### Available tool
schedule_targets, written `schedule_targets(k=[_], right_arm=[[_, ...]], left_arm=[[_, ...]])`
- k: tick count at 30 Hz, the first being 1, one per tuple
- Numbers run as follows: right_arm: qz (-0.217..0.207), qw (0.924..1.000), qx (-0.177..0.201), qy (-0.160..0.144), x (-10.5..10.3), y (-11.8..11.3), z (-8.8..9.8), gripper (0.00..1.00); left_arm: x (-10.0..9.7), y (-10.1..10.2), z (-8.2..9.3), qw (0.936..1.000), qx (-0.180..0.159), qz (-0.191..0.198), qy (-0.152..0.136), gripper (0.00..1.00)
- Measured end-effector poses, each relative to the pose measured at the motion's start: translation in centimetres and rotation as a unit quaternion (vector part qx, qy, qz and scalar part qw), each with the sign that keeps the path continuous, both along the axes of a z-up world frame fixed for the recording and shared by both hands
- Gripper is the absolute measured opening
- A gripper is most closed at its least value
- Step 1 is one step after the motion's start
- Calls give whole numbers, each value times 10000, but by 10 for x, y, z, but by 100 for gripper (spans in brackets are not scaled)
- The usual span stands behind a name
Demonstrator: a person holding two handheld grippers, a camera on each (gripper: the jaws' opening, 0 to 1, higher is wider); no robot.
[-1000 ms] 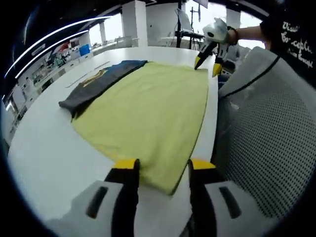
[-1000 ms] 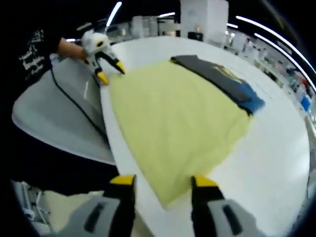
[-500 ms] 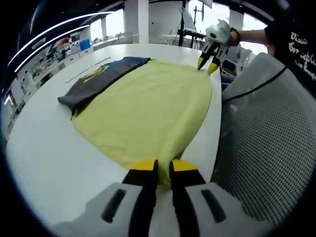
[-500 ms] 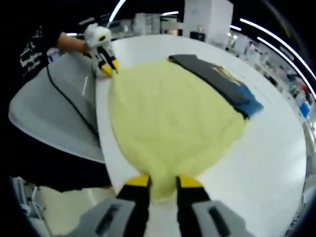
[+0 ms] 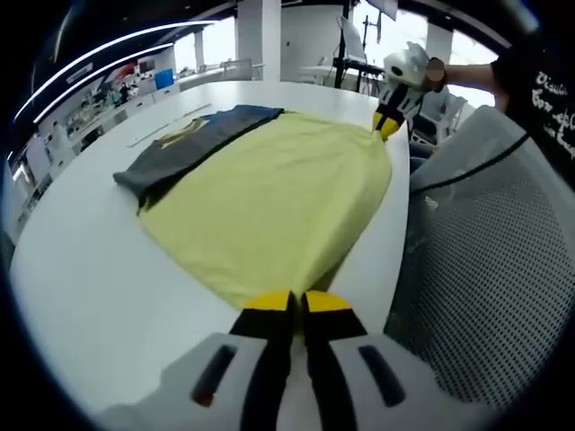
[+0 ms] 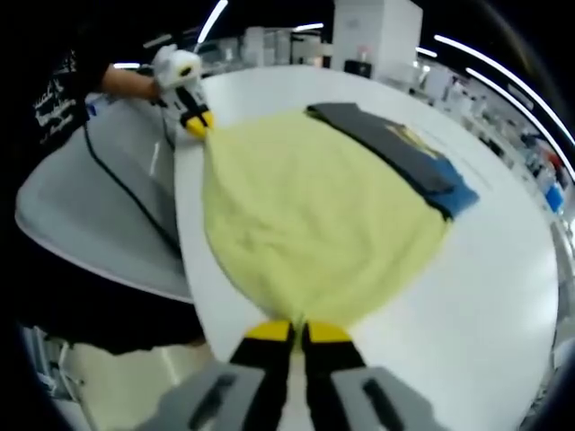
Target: Fold the garment on the visible template until the final outline fits inside the template.
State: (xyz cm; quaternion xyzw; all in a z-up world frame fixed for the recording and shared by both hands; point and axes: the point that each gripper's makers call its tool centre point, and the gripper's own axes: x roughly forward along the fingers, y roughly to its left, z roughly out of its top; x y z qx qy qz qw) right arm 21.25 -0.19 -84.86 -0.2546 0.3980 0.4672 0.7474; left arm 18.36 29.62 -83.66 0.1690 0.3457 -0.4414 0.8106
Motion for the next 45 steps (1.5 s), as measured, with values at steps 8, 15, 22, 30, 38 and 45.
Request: schedule_targets(k=[8,15,22,30,38,45], right_arm=[[-35,10000,28,-77,-12,-2,10,0],[-256,9995,141,-144,-25,-4,21,0],[-435,9987,203,-155,-39,-4,29,0],[-604,9974,383,-83,-49,-5,34,0],[-643,9969,444,-64,-59,-9,46,0],[-527,9979,370,-39,-64,-13,52,0]], left_arm=[[-5,10,4,10000,53,35,56,0],[-23,9,12,9999,-71,9,125,0],[-37,3,23,9998,-122,74,154,0],[-45,0,37,9995,-132,134,239,0],[-60,-5,44,9993,-185,150,298,0],[-73,-8,50,9990,-142,207,364,0]])
